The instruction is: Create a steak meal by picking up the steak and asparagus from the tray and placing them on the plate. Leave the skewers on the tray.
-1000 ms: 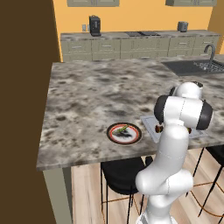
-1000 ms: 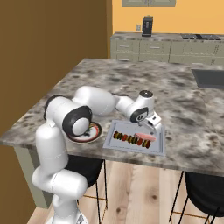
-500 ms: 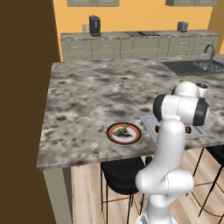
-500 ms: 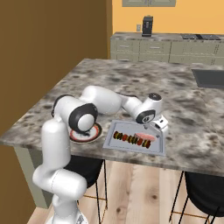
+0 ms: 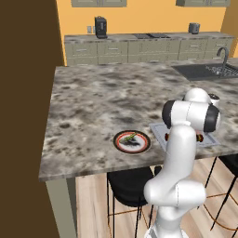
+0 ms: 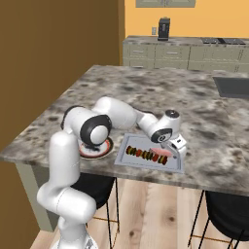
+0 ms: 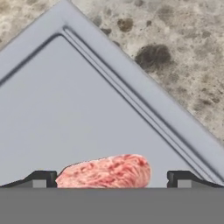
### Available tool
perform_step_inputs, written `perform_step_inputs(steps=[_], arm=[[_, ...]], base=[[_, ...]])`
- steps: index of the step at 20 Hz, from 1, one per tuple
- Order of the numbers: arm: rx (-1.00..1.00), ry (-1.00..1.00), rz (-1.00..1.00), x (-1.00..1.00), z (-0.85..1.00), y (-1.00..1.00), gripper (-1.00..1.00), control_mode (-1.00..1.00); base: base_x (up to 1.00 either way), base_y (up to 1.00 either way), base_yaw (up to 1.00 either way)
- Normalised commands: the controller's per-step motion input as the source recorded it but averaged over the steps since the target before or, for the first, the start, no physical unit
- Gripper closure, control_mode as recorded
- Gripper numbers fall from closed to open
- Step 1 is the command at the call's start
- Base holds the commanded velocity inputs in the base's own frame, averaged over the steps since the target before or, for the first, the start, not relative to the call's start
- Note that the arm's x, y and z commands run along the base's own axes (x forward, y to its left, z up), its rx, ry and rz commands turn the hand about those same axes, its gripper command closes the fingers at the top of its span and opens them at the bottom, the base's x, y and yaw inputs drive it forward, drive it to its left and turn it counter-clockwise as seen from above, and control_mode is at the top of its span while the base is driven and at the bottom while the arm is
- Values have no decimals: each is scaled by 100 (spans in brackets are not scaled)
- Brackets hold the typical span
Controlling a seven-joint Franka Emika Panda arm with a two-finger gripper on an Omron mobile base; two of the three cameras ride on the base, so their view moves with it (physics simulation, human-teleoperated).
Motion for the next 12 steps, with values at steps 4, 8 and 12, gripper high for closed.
perform_step_inputs(steps=[4, 8, 12], arm=[[0, 0, -7, 19, -10, 1, -100, -100], [0, 0, -3, 32, -1, 0, -100, -100], [0, 0, -2, 10, -5, 0, -100, -100]], base=[[0, 0, 0], [0, 0, 0], [0, 0, 0]])
